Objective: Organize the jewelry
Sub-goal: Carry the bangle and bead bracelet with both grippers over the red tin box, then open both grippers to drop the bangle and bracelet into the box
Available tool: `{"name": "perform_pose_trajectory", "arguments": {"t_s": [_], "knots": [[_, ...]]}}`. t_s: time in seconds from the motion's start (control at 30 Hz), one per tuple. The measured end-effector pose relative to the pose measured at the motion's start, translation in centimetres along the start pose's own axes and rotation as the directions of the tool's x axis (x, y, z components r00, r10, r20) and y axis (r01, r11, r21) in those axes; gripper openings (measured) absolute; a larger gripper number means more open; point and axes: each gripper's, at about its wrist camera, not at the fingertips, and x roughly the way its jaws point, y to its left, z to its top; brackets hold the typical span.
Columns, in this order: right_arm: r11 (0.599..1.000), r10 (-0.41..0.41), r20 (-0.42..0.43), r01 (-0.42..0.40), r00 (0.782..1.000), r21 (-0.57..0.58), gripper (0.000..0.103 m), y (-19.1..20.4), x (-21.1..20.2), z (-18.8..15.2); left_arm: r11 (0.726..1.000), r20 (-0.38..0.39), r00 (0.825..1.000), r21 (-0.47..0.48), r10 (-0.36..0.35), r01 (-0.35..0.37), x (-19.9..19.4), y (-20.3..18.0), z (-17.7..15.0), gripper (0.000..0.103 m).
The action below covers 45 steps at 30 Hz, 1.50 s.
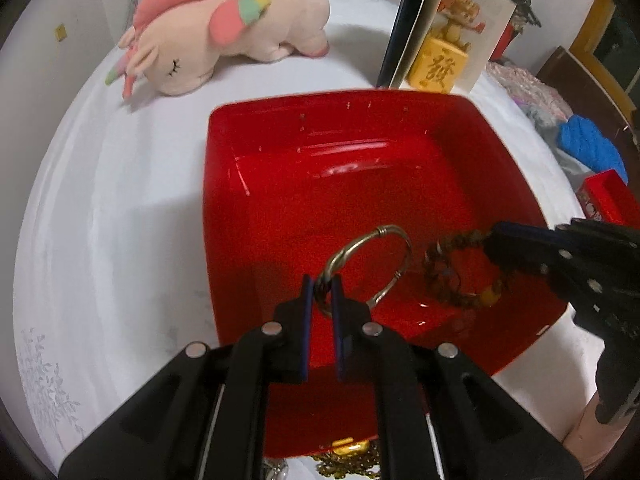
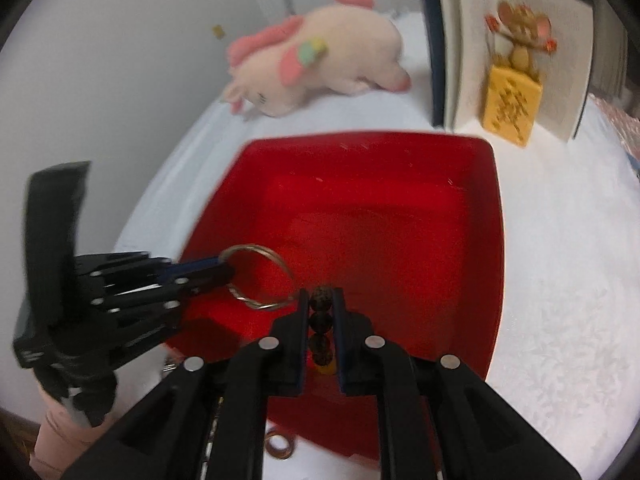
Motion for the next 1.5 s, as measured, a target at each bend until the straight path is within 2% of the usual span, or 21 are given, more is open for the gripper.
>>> {"name": "perform_pose_trajectory", "arguments": {"t_s": [0.3,0.53,0.57,0.63,0.77,0.83,1.0,1.1,1.17,1.3,1.37,1.43,1.5], "knots": [[0.997,-0.062,-0.039,0.064,0.997,0.045,0.011,-2.5,2.1,0.4,1.0,-0.044,0.999,-0.007,-0.006,0.006,1.8,0.5,0.3,0.007],[0.994,-0.109,-0.034,0.11,0.993,0.024,0.012,-2.0,1.9,0.5,1.0,-0.051,0.999,-0.009,-0.009,0.009,2.0,0.5,0.6,0.008],[0.993,-0.116,-0.033,0.117,0.993,0.022,0.013,-2.0,1.8,0.5,1.0,-0.052,0.999,-0.009,-0.011,0.011,2.0,0.6,0.6,0.008],[0.99,-0.136,-0.024,0.137,0.99,0.017,0.029,-2.0,1.5,0.4,1.0,-0.053,0.998,-0.016,-0.019,0.018,1.9,0.7,0.7,0.009],[0.988,-0.152,-0.01,0.153,0.988,0.016,0.031,-2.3,0.9,-0.1,0.999,-0.046,0.998,-0.029,-0.035,0.033,1.6,1.2,0.8,0.01],[0.99,-0.142,-0.009,0.142,0.99,0.02,0.031,-2.4,0.8,-0.2,0.998,-0.04,0.998,-0.035,-0.052,0.05,1.3,1.4,0.9,0.017],[0.992,-0.121,0.007,0.121,0.993,0.022,0.031,-2.3,0.2,-0.8,0.998,-0.018,0.998,-0.034,-0.058,0.057,0.2,1.6,0.5,0.019],[0.994,-0.111,0.028,0.111,0.993,0.015,0.031,-1.9,-0.6,-1.4,0.999,0.001,0.999,-0.024,-0.044,0.044,-0.5,1.4,-0.1,0.03],[0.994,-0.105,0.046,0.105,0.993,0.009,0.031,-1.5,-1.3,-1.8,0.999,0.023,0.999,-0.015,-0.034,0.034,-1.1,1.3,-0.6,0.046],[0.997,-0.077,0.1,0.078,0.992,-0.001,0.031,-0.8,-3.5,-3.0,1.0,0.099,0.995,-0.007,-0.004,0.004,-3.3,1.0,-1.6,0.068],[0.997,-0.071,0.132,0.073,0.989,-0.009,0.031,-0.4,-4.6,-3.8,1.0,0.135,0.991,-0.01,0.004,-0.002,-4.5,0.9,-2.2,0.083],[0.998,-0.061,0.162,0.065,0.985,-0.017,0.037,0.0,-5.9,-4.9,1.0,0.182,0.983,-0.017,0.01,-0.007,-6.0,1.0,-3.1,0.09],[0.998,-0.055,0.189,0.06,0.981,-0.021,0.043,0.6,-6.9,-6.0,1.0,0.224,0.974,-0.014,0.031,-0.028,-7.4,1.1,-4.2,0.091]]}}
